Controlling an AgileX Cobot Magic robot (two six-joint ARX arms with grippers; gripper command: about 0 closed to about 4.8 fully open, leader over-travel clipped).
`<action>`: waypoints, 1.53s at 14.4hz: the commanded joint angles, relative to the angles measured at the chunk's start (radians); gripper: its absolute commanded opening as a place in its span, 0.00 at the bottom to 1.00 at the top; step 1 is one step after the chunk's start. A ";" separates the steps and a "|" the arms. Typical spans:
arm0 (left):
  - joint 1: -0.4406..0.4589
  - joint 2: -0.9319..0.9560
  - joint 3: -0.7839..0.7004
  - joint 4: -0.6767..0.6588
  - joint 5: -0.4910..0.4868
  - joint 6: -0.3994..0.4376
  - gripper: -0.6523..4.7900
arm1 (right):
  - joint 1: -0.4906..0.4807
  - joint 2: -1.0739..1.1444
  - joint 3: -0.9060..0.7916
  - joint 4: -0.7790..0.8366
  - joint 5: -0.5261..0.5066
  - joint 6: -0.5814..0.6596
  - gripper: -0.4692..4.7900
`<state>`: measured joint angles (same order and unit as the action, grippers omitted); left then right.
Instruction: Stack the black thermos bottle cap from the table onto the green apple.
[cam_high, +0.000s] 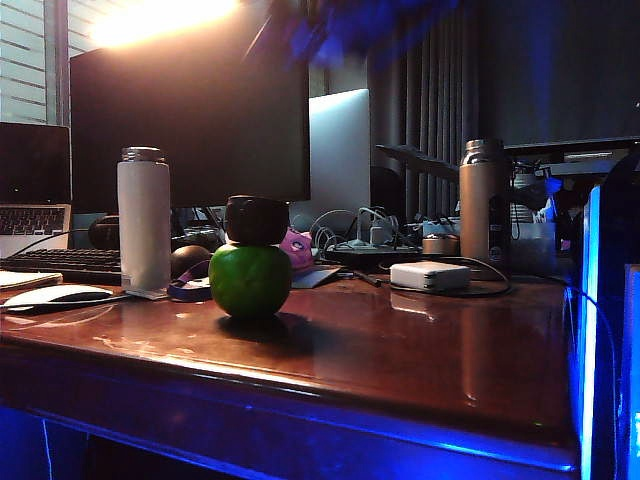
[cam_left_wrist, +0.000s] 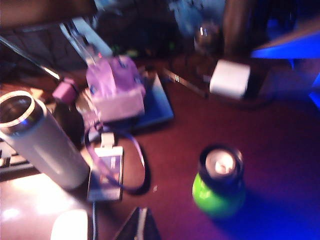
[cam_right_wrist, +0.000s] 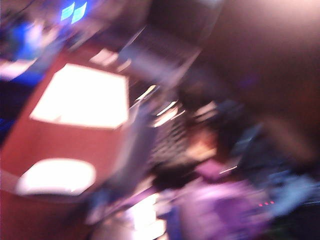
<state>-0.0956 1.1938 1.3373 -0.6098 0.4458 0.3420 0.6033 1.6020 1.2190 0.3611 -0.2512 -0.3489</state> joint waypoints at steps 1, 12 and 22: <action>0.000 -0.045 0.005 0.052 0.006 -0.036 0.11 | 0.000 -0.139 0.007 -0.018 0.176 0.000 0.08; 0.000 -0.618 -0.018 -0.332 -0.242 -0.205 0.11 | -0.027 -0.596 0.004 -0.636 0.386 0.008 0.08; 0.000 -0.970 -0.692 0.011 -0.274 -0.362 0.11 | -0.027 -1.007 -0.687 -0.436 0.450 0.168 0.08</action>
<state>-0.0956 0.2241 0.6731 -0.6487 0.1719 0.0051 0.5751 0.6132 0.5632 -0.1272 0.1761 -0.2146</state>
